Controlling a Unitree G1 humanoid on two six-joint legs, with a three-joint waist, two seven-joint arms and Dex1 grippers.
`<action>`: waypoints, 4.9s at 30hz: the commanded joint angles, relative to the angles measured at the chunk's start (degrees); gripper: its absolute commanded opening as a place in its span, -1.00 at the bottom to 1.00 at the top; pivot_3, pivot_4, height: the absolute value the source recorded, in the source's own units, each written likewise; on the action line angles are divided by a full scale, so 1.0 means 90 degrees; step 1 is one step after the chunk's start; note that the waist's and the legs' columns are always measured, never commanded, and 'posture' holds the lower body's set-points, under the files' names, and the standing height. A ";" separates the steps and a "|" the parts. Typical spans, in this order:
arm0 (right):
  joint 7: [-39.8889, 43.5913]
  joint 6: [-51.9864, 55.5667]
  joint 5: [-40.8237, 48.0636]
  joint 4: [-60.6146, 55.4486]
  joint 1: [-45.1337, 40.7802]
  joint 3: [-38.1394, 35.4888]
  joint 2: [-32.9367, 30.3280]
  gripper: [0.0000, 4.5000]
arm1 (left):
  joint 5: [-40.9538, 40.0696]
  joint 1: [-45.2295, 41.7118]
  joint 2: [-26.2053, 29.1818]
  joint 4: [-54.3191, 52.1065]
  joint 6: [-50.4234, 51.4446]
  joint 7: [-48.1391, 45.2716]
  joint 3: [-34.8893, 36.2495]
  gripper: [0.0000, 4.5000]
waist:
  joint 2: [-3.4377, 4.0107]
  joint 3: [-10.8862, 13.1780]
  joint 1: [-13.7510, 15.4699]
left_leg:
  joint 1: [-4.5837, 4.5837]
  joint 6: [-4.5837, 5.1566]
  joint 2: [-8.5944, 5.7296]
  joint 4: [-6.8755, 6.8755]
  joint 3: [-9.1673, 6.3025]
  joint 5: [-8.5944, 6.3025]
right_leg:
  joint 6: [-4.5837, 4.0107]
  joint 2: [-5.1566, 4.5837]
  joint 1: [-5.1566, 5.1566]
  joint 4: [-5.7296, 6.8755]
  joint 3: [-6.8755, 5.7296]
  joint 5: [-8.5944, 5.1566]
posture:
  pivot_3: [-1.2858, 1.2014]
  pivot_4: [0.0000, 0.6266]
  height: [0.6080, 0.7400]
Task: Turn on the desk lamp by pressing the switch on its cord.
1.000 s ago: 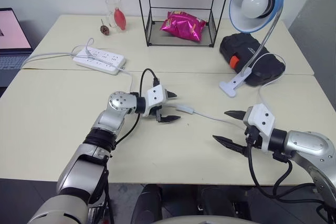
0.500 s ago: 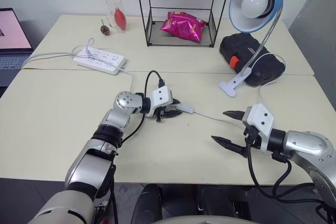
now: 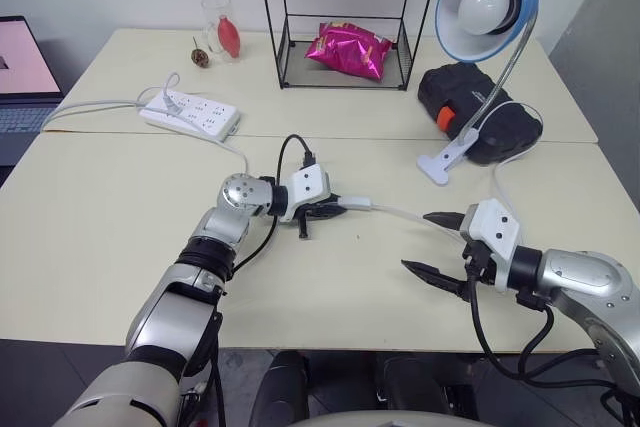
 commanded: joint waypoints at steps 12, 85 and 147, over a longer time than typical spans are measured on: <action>-0.0011 -0.0123 0.0085 -0.0178 -0.0050 -0.0100 0.0012 1.00 | 0.0192 0.0138 0.0354 -0.0911 -0.1743 0.0763 0.0251 -0.85 | 0.0000 0.0000 -0.0002 | 0.0001 0.0000 0.0001 0.0000 -0.0002 0.0000 | 0.0000 -0.0001 0.0000 0.0001 0.0001 0.0000 | 0.03 -0.52 1.00; -0.2300 -0.4308 -0.7773 0.2850 -0.2277 0.2547 0.2348 0.30 | 0.3751 0.0003 0.0817 -0.1320 -0.4057 0.5521 -0.0429 -0.85 | -0.0003 -0.0002 -0.0003 | 0.0013 -0.0001 -0.0008 0.0000 0.0003 0.0001 | -0.0002 -0.0008 -0.0014 0.0049 0.0000 0.0000 | 0.03 -0.52 1.00; -0.1762 -0.4306 -0.8572 0.2443 -0.2174 0.2593 0.2345 -0.04 | 0.3656 0.0102 0.0784 -0.1466 -0.3717 0.5463 -0.0489 -0.85 | -0.0003 -0.0002 -0.0002 | 0.0013 -0.0001 -0.0007 0.0000 0.0003 0.0002 | -0.0002 -0.0008 -0.0016 0.0051 0.0000 0.0000 | 0.03 -0.52 1.00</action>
